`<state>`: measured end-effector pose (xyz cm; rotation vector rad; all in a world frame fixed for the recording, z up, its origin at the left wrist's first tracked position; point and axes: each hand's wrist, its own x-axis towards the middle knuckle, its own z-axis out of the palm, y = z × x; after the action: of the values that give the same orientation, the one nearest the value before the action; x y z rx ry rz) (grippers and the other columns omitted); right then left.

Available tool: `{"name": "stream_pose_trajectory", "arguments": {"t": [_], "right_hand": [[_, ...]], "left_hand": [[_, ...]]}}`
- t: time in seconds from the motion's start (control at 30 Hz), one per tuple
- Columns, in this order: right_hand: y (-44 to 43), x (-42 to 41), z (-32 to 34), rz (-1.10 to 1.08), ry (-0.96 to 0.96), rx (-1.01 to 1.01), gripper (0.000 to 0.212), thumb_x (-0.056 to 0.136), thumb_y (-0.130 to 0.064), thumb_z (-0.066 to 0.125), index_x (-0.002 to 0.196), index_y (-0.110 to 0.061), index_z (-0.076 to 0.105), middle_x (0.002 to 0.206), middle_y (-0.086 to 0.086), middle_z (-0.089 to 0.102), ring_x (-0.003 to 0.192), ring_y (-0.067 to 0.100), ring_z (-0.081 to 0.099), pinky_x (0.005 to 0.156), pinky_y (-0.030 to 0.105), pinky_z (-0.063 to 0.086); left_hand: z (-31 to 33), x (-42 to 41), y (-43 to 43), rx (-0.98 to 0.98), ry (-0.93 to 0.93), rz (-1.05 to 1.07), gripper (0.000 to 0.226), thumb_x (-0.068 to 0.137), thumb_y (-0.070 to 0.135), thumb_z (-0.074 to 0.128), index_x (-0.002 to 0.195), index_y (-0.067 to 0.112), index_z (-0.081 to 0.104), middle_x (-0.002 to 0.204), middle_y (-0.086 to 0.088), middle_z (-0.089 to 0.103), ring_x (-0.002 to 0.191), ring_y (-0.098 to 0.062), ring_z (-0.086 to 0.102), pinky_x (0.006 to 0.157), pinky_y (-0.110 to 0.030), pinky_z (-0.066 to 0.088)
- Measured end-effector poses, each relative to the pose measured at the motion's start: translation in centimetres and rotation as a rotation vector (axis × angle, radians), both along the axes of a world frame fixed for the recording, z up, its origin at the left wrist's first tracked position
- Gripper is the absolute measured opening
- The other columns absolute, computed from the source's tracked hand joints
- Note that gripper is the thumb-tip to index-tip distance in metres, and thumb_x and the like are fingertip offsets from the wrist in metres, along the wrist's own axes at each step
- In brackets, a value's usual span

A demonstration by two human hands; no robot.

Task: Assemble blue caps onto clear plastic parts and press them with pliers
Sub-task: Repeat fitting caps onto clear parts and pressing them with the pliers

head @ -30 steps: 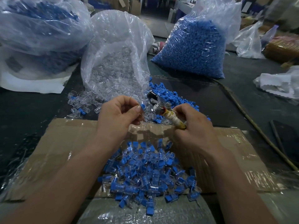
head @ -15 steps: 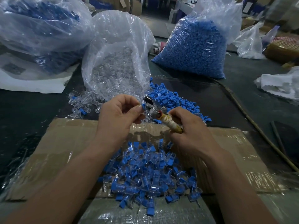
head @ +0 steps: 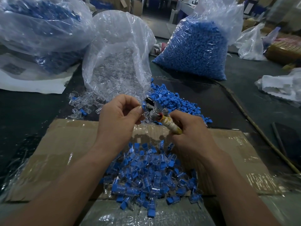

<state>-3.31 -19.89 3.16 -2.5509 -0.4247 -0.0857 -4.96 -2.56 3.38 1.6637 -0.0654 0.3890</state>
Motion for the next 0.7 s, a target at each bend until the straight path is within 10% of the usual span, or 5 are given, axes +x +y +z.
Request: {"name": "stream_pose_trajectory", "arguments": {"t": [0.33, 0.7], "right_hand": [[-1.7, 0.9, 0.1, -0.076, -0.014, -0.029, 0.035, 0.071, -0.018, 0.073, 0.104, -0.023, 0.064, 0.087, -0.009, 0.058, 0.08, 0.011, 0.054, 0.072, 0.031, 0.046], [-3.5, 1.5, 0.1, -0.047, 0.302, -0.119, 0.044, 0.054, -0.043, 0.083, 0.082, -0.043, 0.05, 0.08, -0.022, 0.053, 0.076, -0.005, 0.048, 0.059, 0.017, 0.034]], "left_hand": [[0.0, 0.4, 0.9, -0.142, 0.096, 0.01, 0.019, 0.078, -0.001, 0.063, 0.071, 0.016, 0.063, 0.061, 0.003, 0.066, 0.057, -0.008, 0.062, 0.056, -0.02, 0.054], [1.2, -0.6, 1.4, 0.116, 0.415, -0.83, 0.013, 0.061, 0.02, 0.071, 0.07, 0.011, 0.071, 0.066, -0.006, 0.069, 0.05, -0.01, 0.056, 0.045, -0.016, 0.044]]}}
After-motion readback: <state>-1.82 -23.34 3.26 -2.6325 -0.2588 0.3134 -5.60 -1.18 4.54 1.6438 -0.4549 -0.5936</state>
